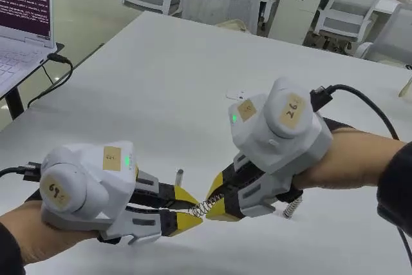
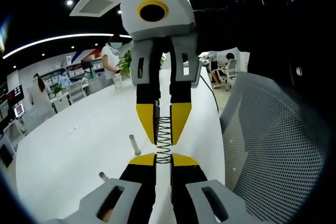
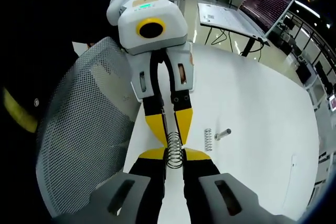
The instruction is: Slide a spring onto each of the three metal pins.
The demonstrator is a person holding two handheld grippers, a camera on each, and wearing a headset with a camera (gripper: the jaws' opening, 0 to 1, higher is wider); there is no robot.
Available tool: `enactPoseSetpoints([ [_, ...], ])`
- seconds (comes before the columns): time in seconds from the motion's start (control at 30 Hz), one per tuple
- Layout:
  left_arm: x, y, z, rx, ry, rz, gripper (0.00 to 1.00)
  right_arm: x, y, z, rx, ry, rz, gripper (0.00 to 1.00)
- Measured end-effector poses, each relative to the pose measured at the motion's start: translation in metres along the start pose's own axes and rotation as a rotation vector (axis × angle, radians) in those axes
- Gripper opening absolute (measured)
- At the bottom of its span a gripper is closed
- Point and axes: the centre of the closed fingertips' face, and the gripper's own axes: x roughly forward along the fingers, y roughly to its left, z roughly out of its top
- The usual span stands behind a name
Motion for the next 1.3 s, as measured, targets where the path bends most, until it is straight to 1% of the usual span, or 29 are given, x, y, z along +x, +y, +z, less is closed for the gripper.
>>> enactPoseSetpoints([
  [0.13,0.0006,-0.0001,-0.0002,-0.006,-0.001,-0.002,0.02,-0.0001,0.0002,0.0049,-0.009,-0.001,0.002,0.09],
  [0.27,0.0005,0.0007,-0.0002,-0.014,-0.006,0.001,0.02,0.0004,-0.0002,0.0051,-0.011,0.009,0.005,0.09],
  [0.6,0.0017,0.0016,0.0010,-0.020,-0.015,0.004,0.02,-0.0010,-0.0012,0.0086,0.000,0.008,0.007,0.08],
  [0.7,0.0007,0.0024,0.0011,-0.023,-0.020,0.007,0.02,-0.0007,-0.0024,0.0065,-0.006,0.018,0.004,0.09],
  [0.83,0.0000,0.0032,0.0014,-0.027,-0.024,0.011,0.02,-0.0007,-0.0023,0.0062,0.005,0.009,0.006,0.12],
  [1.0,-0.0017,0.0044,0.0024,-0.041,-0.036,0.014,0.01,-0.0020,-0.0049,0.0057,0.006,-0.005,-0.008,0.10],
  [1.2,-0.0025,0.0055,0.0041,-0.050,-0.046,0.018,0.01,-0.0025,-0.0067,0.0013,0.032,-0.015,-0.009,0.11],
  [1.27,-0.0026,0.0057,0.0037,-0.050,-0.044,0.019,0.01,-0.0029,-0.0072,0.0023,0.034,-0.025,-0.013,0.10],
  [1.3,-0.0024,0.0054,0.0039,-0.051,-0.045,0.018,0.02,-0.0029,-0.0060,0.0028,0.039,-0.026,-0.007,0.10],
])
